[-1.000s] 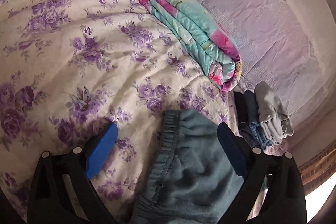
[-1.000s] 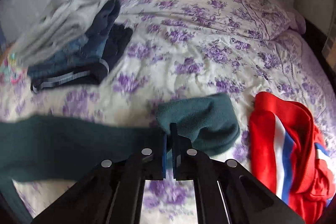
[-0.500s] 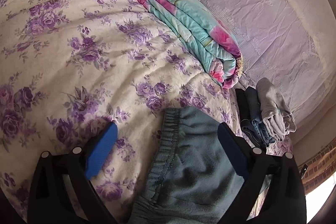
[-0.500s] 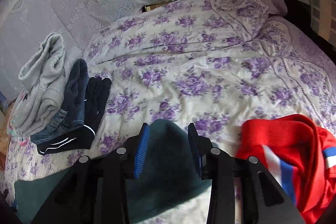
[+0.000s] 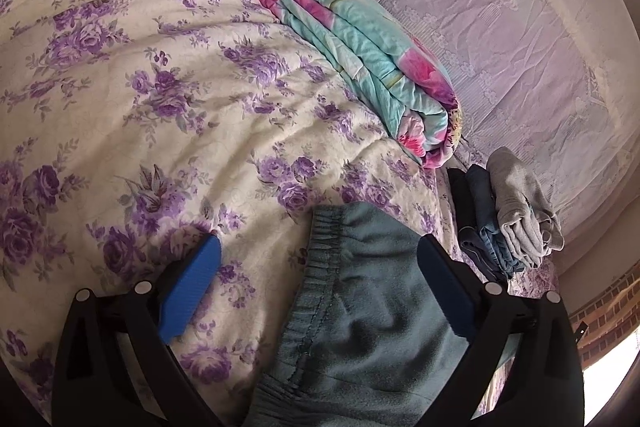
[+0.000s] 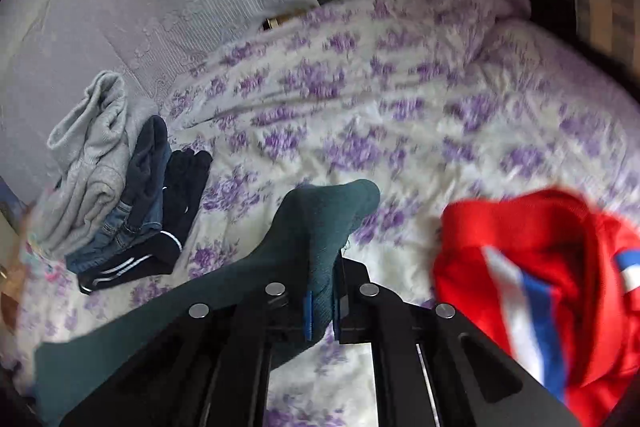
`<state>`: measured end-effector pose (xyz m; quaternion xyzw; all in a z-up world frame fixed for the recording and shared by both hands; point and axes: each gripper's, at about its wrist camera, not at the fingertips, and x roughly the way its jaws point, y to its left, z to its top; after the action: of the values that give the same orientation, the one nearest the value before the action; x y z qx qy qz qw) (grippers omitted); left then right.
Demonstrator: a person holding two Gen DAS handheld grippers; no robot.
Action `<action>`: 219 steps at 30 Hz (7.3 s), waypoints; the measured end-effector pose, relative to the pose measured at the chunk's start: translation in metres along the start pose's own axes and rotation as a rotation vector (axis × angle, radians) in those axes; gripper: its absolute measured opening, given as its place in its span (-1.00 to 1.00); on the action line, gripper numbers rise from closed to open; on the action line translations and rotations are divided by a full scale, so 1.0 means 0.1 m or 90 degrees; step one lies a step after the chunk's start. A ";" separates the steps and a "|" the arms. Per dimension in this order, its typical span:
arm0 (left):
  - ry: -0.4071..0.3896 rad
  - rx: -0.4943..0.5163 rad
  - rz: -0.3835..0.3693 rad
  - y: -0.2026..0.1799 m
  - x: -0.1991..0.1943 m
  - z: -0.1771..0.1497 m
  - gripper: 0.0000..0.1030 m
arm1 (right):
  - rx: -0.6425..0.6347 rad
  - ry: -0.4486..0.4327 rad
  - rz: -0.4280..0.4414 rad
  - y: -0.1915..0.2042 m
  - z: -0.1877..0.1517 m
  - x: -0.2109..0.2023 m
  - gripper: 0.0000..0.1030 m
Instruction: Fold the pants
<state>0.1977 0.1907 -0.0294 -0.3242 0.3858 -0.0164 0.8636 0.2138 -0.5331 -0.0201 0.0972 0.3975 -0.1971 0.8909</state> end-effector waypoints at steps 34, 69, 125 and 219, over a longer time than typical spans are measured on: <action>0.165 0.385 0.121 -1.19 0.36 -0.88 0.86 | -0.150 0.168 0.154 0.73 -0.93 -0.33 0.84; 0.179 0.232 0.053 -0.45 0.36 0.36 0.89 | -0.194 0.156 0.393 1.65 -0.47 -0.30 0.93; 0.151 0.098 -0.155 0.17 -1.33 -0.87 0.33 | -0.336 0.049 0.408 1.16 -2.43 -2.47 -0.91; 0.264 0.553 -0.161 -1.82 -0.46 -2.72 0.75 | 0.202 0.011 0.049 -1.53 -2.04 -2.09 -0.20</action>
<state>0.0216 -0.0887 -0.0291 0.0314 0.4645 -0.3442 0.8153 -0.1150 -0.5465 -0.0024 0.2535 0.3650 -0.2224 0.8678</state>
